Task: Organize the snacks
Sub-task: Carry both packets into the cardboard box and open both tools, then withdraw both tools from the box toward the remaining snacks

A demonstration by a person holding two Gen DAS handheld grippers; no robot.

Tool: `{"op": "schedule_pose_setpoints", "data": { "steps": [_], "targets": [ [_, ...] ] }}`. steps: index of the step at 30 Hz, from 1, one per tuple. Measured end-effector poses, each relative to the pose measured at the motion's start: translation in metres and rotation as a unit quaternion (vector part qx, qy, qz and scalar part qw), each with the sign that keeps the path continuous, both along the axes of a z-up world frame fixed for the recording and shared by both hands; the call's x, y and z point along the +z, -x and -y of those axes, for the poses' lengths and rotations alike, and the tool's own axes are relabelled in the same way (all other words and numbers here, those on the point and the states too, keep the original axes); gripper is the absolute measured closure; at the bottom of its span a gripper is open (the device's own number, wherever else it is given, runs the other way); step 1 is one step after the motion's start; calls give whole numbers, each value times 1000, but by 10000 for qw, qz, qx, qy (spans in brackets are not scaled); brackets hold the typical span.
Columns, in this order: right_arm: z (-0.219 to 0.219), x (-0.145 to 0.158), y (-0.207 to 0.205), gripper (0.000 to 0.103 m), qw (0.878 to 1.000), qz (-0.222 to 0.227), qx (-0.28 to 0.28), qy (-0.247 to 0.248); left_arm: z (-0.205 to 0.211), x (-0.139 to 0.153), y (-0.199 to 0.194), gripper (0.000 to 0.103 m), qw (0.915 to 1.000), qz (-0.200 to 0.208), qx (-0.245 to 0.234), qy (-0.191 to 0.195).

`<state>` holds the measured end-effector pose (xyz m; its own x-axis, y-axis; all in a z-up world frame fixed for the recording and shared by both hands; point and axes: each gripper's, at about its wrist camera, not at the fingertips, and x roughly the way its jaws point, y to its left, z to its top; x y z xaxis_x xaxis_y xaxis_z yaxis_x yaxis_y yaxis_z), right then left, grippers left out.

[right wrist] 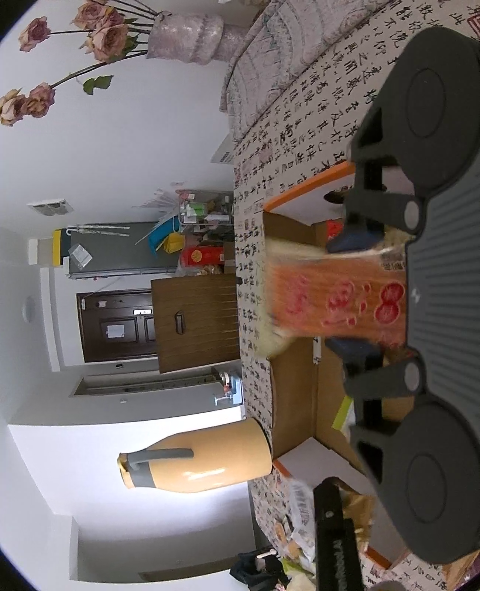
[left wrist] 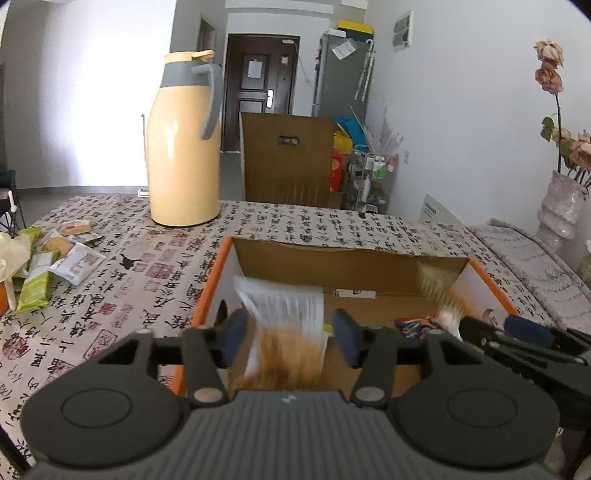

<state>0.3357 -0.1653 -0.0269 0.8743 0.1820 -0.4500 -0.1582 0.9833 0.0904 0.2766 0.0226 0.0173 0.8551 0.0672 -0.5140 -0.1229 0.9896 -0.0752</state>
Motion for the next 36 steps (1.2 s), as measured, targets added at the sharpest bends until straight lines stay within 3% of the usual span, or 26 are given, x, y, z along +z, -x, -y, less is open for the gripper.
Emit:
{"op": "schedule_pose_setpoints", "data": {
  "steps": [1,2,3,5,6,24,36],
  "targets": [
    [0,0,0,49,10000,2,-7,21,0,1,1,26,10000,27,52,-5],
    [0,0,1,44,10000,-3,-14,27,-1,2,3,8,9999,66,129,-23],
    [1,0,1,38,10000,-4,-15,10,-1,3,5,0,9996,134,254,-67],
    [2,1,3,5,10000,40,-44,7,-2,5,7,0,9992,191,337,-61],
    [3,1,4,0,9999,75,-66,11,-2,6,7,0,9993,185,329,-11],
    [8,16,14,0,9996,234,-130,-26,-1,17,11,0,9991,170,381,-36],
    [24,34,54,0,9992,385,-90,53,1,40,51,0,9989,384,277,36]
  ]
}}
